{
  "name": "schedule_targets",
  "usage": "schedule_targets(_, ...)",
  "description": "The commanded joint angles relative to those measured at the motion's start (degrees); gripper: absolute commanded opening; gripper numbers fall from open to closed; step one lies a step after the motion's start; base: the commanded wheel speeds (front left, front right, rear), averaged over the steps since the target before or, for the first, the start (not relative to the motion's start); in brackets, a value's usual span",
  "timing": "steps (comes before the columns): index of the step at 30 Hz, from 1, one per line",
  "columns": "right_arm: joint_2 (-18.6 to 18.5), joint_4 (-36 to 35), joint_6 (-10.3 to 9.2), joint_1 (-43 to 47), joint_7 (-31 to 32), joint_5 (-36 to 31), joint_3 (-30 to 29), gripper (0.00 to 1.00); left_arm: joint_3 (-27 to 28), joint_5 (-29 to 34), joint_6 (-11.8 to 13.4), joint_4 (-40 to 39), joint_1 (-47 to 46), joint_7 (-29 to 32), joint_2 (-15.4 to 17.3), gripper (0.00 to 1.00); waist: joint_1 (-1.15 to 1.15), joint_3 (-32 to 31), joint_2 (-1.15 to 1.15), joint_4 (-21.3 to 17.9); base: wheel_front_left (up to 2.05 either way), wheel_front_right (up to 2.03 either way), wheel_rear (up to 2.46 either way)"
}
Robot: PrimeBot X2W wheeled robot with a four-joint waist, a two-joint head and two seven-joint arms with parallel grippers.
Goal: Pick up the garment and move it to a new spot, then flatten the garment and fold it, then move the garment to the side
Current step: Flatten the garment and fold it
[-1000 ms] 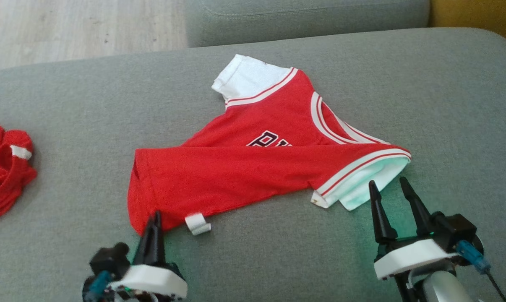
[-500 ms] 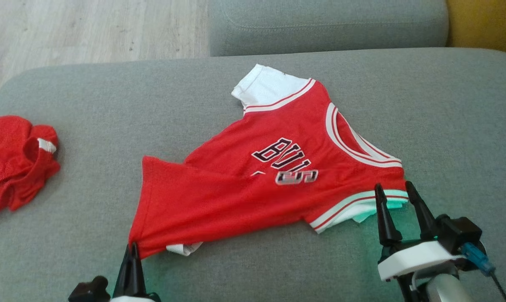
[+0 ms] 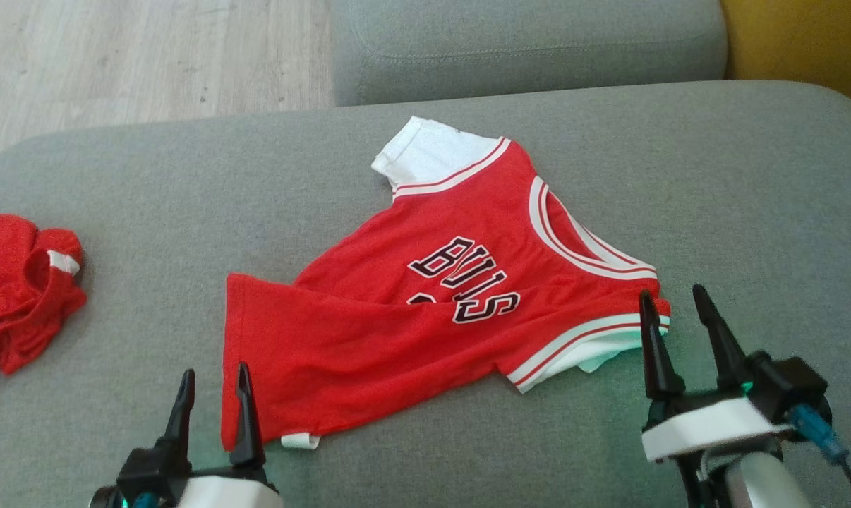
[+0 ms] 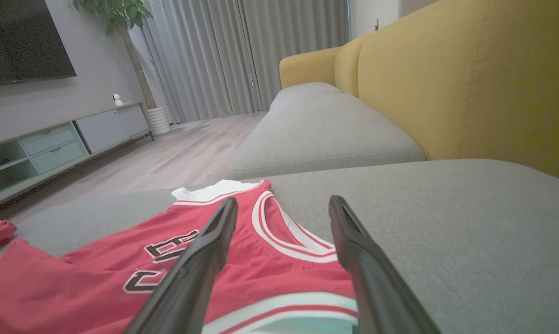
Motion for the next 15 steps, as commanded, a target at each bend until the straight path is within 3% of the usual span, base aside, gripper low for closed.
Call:
schedule_targets(1, -0.09, -1.30, 0.37, 0.30, -0.62, -1.02, 1.00, 1.00, 1.78, 1.37, 0.80, -2.22, -0.39, -0.29, 0.25, 1.00, 0.00, -0.38, 0.00, -0.11, 0.00, 0.00, 0.00)
schedule_targets(15, -0.09, 2.58, 0.37, 1.12, -0.62, -1.57, 1.97, 1.00, 0.35, 1.10, 1.41, -2.13, 1.09, -0.29, 0.25, 1.00, 0.00, -0.49, 0.00, 0.19, 0.00, 0.00, 0.00)
